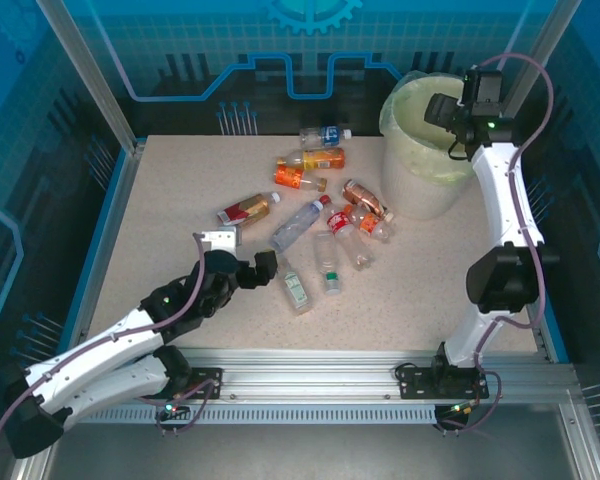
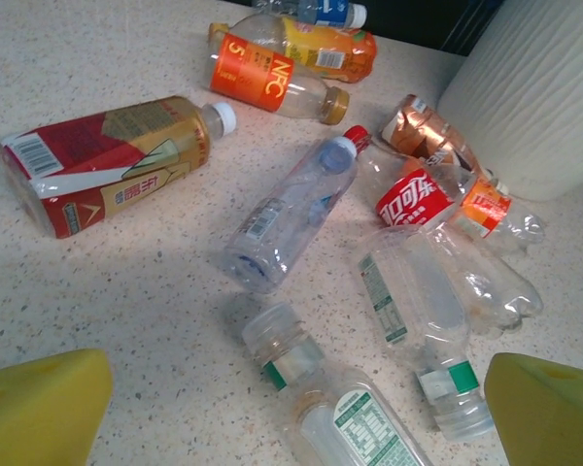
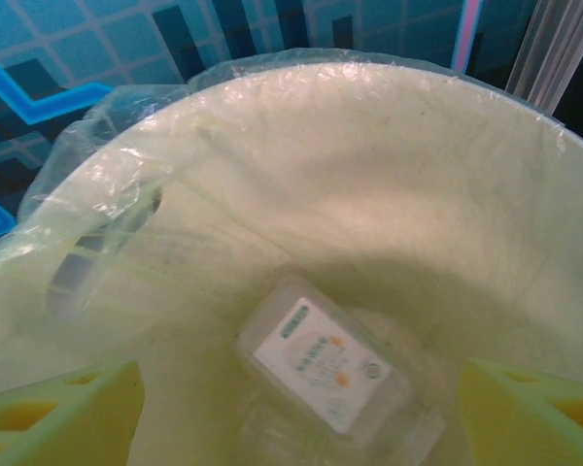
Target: Put the plastic bottles in the bin
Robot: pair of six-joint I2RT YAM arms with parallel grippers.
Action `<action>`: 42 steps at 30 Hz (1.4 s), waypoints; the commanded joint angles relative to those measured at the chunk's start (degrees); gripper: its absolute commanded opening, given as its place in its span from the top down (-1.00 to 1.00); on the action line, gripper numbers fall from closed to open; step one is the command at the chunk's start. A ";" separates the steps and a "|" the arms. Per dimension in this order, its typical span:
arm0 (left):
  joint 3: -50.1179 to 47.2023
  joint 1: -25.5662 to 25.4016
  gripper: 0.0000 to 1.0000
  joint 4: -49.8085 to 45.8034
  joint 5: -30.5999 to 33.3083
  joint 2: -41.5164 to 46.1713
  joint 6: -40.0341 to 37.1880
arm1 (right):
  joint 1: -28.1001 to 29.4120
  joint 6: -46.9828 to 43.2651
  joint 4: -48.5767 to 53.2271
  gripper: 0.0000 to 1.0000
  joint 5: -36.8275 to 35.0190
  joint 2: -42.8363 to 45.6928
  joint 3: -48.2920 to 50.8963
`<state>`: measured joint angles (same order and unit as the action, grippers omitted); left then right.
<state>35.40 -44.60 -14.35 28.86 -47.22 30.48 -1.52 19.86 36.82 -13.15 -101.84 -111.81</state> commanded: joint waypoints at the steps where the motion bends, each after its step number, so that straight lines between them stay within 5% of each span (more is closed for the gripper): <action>1: 0.34 1.78 -0.98 -2.22 -0.20 -2.06 4.40 | -0.15 -1.62 -1.75 -0.75 2.99 8.11 3.88; 4: 0.72 3.05 -0.98 -3.47 -0.73 -4.66 7.82 | 0.32 -2.62 -3.63 -1.00 5.73 13.45 9.08; 19: 2.18 4.82 -0.98 -5.25 -3.46 -9.90 15.88 | 19.21 -11.13 -7.98 -1.00 15.73 36.65 39.26; 26: 2.49 5.74 -0.98 -5.78 -4.87 -10.35 16.15 | 25.11 -17.62 -1.72 -0.99 10.49 29.13 42.91; 32: 2.31 6.17 -0.98 -5.94 -5.04 -10.43 16.73 | 27.09 -22.70 3.25 -0.79 -8.63 18.36 39.29; 42: 2.65 6.89 -0.98 -6.31 -5.46 -11.34 17.16 | 27.96 -30.30 8.94 -0.45 -14.89 1.47 31.37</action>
<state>35.94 -38.28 -19.27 24.14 -57.87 46.65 25.26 -7.33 41.93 -23.64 -96.55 -76.88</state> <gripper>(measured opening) 0.992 0.735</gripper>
